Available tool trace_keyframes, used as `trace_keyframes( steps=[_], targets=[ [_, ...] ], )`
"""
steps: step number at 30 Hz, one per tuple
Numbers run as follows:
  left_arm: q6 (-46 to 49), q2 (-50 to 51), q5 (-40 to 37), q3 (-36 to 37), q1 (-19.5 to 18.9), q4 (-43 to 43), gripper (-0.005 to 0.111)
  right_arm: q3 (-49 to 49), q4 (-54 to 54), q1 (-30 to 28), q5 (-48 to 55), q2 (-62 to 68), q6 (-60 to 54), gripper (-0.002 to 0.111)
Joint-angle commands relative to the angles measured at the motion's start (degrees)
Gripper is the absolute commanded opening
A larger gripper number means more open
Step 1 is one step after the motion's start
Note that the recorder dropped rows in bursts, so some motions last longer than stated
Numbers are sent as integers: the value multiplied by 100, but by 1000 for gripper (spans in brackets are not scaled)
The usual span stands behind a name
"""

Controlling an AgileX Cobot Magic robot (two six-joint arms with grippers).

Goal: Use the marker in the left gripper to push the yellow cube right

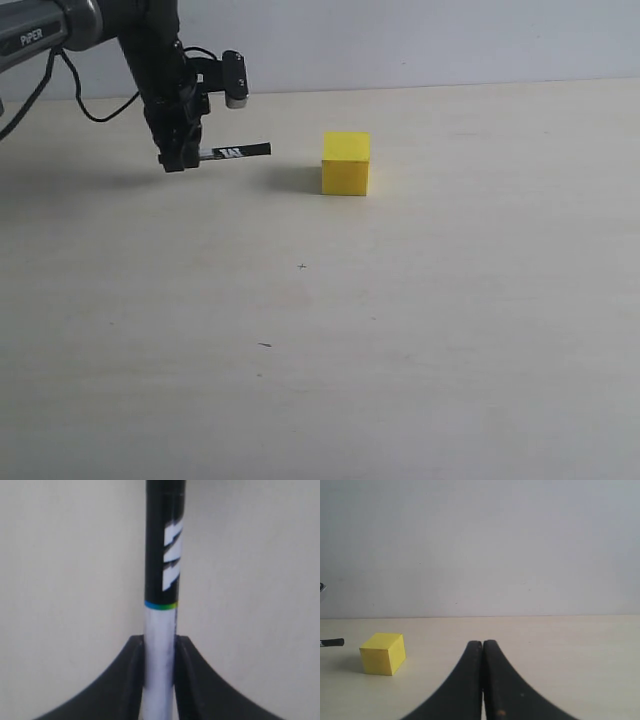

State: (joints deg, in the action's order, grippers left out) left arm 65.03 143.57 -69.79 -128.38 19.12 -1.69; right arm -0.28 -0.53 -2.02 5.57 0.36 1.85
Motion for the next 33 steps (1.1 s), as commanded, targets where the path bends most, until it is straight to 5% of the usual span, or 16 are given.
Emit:
trace_keyframes(
  steps=[1,14,21,28,33],
  targets=[
    [116,111,-18,-269,187,73,0,28,11,-34,-53,-36,-15,0],
    [215,286,221,-283,559,-49,0,28,11,-34,-53,-36,-15,0],
    [205,286,689,-283,1104,-49,0,28,11,-34,-53,-36,-15,0],
    [-561,286,351,-283,885,-368,0,28,11,-34,-53,-36,-15,0],
    [-697,286,875,-283,1084,-262,0,28,11,-34,-53,-36,-15,0]
  ],
)
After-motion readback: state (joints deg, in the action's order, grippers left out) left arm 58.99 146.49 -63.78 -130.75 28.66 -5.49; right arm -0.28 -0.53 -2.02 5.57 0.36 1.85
